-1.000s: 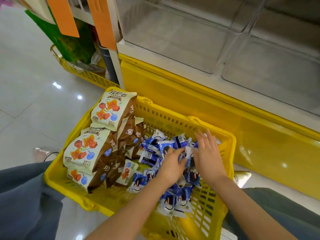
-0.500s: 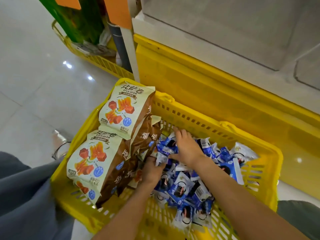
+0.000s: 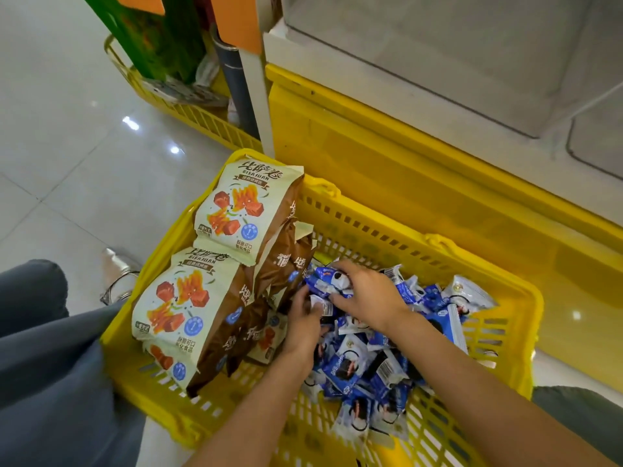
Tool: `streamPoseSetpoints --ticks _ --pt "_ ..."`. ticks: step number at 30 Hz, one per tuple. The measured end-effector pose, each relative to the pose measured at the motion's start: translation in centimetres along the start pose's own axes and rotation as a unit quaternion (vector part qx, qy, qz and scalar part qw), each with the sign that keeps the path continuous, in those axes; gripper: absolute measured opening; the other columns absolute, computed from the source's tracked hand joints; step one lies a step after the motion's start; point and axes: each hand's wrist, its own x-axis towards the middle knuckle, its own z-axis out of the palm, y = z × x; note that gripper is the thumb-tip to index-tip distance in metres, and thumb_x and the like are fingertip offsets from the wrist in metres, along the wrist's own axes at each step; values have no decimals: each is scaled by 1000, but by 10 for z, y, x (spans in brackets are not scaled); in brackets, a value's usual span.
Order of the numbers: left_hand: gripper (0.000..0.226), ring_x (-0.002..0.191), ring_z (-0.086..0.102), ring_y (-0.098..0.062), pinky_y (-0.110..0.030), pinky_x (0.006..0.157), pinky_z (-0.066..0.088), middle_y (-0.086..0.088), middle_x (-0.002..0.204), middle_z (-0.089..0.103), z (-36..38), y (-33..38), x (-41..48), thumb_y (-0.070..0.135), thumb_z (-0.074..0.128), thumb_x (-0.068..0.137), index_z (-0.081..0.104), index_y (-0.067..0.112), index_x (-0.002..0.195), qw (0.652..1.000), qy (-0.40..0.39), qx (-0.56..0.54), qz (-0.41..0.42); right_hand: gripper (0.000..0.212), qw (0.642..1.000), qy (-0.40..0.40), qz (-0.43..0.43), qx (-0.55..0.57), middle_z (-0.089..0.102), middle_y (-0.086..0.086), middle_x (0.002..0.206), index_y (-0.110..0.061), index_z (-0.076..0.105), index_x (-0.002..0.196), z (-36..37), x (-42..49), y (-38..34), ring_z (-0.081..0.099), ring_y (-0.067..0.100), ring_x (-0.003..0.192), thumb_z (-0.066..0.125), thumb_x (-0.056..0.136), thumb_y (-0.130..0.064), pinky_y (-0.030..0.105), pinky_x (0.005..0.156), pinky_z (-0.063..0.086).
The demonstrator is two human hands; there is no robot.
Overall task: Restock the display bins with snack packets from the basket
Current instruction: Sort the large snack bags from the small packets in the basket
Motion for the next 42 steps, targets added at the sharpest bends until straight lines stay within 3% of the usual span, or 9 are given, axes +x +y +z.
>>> streamPoseSetpoints --ticks 9,12,16,19,24,26,29,32,42 --pt "33 102 57 -6 -22 84 49 4 111 57 29 9 -75 11 48 95 46 30 122 965 -103 56 234 53 980 197 -31 9 52 -3 115 -19 49 124 -54 -89 -1 59 15 98 65 78 -41 25 68 42" --pt "22 88 53 17 -5 73 43 13 104 51 36 -5 -97 19 41 99 44 34 114 957 -148 83 237 59 982 187 -11 -21 49 -6 122 -23 44 126 -58 -123 6 60 12 96 53 81 -60 24 70 42" --pt "9 67 47 8 -8 65 42 6 86 43 34 -30 -109 28 42 98 41 19 96 945 -194 139 222 77 994 98 23 44 45 -9 133 -26 34 132 -41 -164 11 53 7 113 27 77 -78 19 83 41" --pt "14 66 42 -5 -13 58 39 3 78 41 26 -46 -102 22 45 97 37 14 91 923 -201 278 171 57 998 -5 41 41 49 -4 130 -24 37 130 -23 -178 15 50 10 114 33 90 -64 22 89 40" --pt "16 90 51 -11 -23 80 45 -6 108 60 6 -59 -87 19 44 98 52 14 111 794 -281 527 111 29 962 -234 23 -142 59 15 113 -8 59 102 -2 -177 11 56 30 99 42 95 -31 35 73 42" --pt "18 91 54 -9 -21 78 46 -3 109 60 1 -49 -80 17 45 97 54 17 112 808 -254 509 151 24 967 -216 17 -134 63 15 106 -11 56 90 -3 -168 6 58 30 87 40 97 -28 34 63 40" --pt "19 84 53 -1 -8 69 40 8 101 56 -6 -15 -56 17 45 97 53 18 114 856 -144 440 231 24 999 -31 22 -33 60 2 118 -20 54 116 -14 -142 2 59 19 101 39 99 -30 32 79 48" --pt "24 107 52 -14 -18 87 38 1 114 54 -6 16 -21 16 45 97 51 13 120 892 -83 376 238 33 997 67 15 36 50 -1 132 -20 46 132 -23 -96 1 49 15 118 40 100 -26 26 91 42" --pt "41 124 40 -24 -25 95 32 -13 138 41 8 5 57 11 37 99 36 10 139 894 -82 401 180 47 994 -43 88 45 38 12 143 -10 29 143 21 15 23 40 28 128 40 100 -22 36 101 37"
